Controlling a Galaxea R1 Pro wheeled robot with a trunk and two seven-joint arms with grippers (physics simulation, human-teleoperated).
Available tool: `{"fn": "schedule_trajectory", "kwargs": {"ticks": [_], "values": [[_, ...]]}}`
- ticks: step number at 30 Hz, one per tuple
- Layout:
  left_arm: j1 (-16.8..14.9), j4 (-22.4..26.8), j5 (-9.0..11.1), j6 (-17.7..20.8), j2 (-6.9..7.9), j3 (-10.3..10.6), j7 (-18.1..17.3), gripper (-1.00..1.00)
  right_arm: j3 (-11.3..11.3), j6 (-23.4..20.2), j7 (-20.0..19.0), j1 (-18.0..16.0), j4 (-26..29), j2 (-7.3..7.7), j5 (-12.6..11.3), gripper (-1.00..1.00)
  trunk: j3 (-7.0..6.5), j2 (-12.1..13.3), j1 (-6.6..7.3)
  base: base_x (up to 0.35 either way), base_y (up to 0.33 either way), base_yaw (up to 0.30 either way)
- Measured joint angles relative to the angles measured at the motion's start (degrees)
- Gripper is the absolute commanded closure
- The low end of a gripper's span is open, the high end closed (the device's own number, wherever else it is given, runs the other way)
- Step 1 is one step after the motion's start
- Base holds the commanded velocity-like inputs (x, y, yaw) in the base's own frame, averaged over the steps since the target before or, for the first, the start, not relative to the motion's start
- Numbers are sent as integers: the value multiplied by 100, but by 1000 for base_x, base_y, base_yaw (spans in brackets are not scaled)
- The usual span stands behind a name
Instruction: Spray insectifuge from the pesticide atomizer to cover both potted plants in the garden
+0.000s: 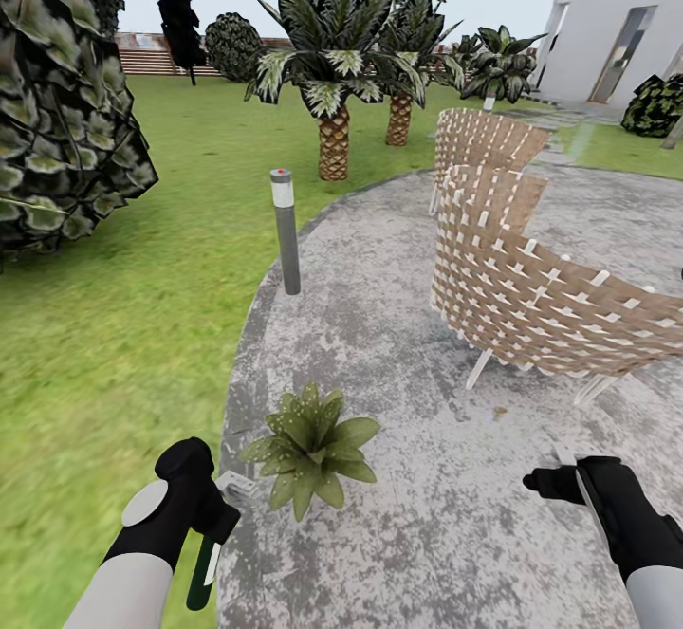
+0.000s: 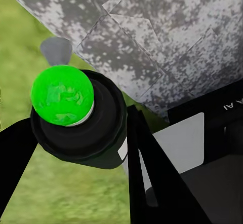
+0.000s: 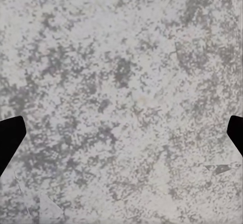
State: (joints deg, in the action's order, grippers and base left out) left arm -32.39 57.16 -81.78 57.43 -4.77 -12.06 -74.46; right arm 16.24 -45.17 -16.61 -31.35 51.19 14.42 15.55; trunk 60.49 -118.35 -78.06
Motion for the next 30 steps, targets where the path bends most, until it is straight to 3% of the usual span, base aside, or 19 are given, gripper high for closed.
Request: {"fn": "schedule_trajectory", "kwargs": {"ticks": [18,23,30], "values": [[-1,0,-3,0,0,-7,-7,100,17,0,0,0,-14,1,-6,-100,0,0,0,0,0,0],[2,-3,15,0,1,-7,-15,100,10,-1,1,-2,-28,0,1,-100,10,0,0,0,-53,197],[1,-4,24,0,1,-12,-14,100,10,-5,1,-1,-26,-1,2,-100,34,0,0,0,-289,220]]}}
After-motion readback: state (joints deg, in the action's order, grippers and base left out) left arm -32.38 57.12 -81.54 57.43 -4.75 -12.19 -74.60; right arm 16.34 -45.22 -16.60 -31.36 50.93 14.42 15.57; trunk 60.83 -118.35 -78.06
